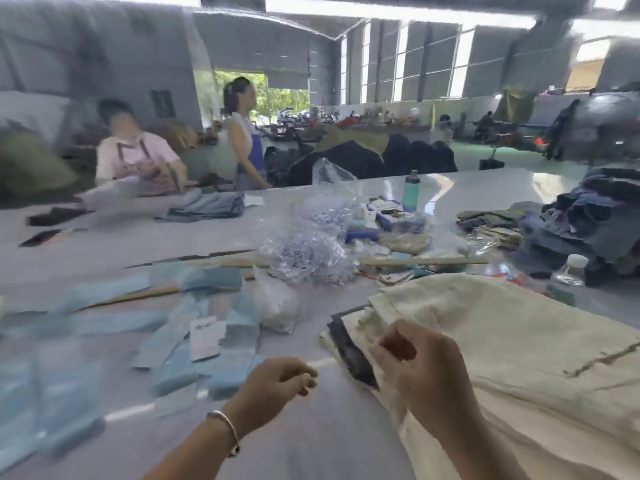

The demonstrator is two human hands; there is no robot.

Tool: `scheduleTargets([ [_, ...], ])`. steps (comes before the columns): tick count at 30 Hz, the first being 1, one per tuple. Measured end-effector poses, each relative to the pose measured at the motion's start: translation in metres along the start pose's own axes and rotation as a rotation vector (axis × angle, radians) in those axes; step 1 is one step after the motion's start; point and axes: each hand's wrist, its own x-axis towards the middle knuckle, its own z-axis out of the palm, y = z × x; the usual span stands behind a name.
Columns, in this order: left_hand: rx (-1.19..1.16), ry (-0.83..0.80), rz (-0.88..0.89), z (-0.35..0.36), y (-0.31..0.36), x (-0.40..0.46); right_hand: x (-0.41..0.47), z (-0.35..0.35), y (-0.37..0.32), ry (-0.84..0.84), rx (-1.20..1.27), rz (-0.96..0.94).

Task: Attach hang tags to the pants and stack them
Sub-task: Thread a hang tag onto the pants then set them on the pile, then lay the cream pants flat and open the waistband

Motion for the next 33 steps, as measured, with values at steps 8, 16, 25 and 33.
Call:
scheduleTargets([
  [8,0.026,0.656,-0.174,-0.235,-0.079,-0.149,0.015,0.200,-0.154,-0.443,0.301,-0.208],
  [16,0.244,1.070,-0.500,-0.428,-0.209,-0.267,-0.023,0.396,-0.306,-0.661,0.316,-0.330],
  [25,0.401,0.910,-0.683,-0.568,-0.331,-0.246,-0.033,0.531,-0.397,-0.772,0.232,-0.266],
  [33,0.472,0.626,-0.973,-0.588,-0.388,-0.126,-0.027,0.597,-0.415,-0.784,0.212,-0.176],
])
